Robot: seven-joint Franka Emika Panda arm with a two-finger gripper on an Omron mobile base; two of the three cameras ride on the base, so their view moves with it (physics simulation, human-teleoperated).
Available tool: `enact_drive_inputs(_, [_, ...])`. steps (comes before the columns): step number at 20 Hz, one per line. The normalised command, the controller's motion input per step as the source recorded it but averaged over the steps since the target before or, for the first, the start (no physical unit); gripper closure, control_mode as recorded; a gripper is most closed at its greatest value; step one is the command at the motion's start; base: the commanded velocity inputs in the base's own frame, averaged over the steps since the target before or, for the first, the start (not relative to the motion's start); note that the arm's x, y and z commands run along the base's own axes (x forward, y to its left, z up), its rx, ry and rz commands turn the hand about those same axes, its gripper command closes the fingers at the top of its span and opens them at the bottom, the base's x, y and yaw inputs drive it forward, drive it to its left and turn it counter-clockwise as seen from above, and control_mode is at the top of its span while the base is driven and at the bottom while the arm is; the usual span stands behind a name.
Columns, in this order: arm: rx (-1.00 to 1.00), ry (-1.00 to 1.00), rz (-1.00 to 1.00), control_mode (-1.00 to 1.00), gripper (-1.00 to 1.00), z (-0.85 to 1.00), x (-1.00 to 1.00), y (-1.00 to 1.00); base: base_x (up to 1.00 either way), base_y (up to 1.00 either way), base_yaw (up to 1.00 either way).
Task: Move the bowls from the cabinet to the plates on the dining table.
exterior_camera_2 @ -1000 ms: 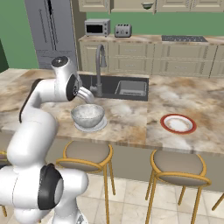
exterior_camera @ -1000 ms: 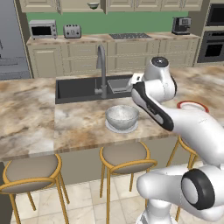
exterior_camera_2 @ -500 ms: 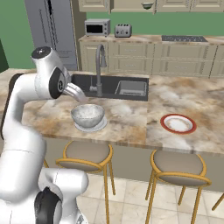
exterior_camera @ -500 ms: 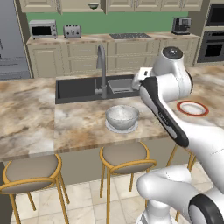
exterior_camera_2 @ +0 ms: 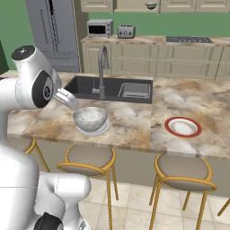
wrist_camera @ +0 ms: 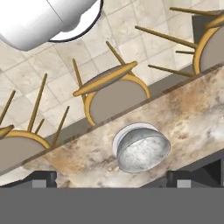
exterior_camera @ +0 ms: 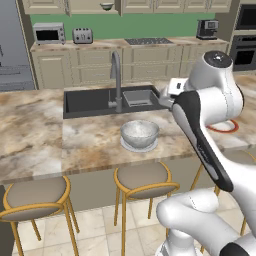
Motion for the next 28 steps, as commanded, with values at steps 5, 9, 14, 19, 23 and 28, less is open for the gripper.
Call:
enact_drive_inputs(5, [0.00, 0.00, 0.00, 1.00, -1.00, 0.00, -0.05, 0.00, -0.44, 0.09, 0.00])
enact_drive_inputs(9, [0.00, 0.00, 0.00, 1.00, -1.00, 0.00, 0.00, 0.00, -0.99, 0.21, 0.00])
enact_drive_inputs(14, [0.00, 0.00, 0.00, 1.00, -1.00, 0.00, 0.00, 0.00, -1.00, 0.58, 0.00])
enact_drive_inputs(19, [0.00, 0.00, 0.00, 1.00, -1.00, 0.00, 0.00, 0.00, -0.65, 1.00, 0.00])
enact_drive_inputs(23, [0.00, 0.00, 0.00, 1.00, -1.00, 0.00, 0.00, 0.00, -0.42, 1.00, 0.00])
enact_drive_inputs(28, [0.00, 0.00, 0.00, 1.00, -1.00, 0.00, 0.00, 0.00, -0.13, 1.00, 0.00])
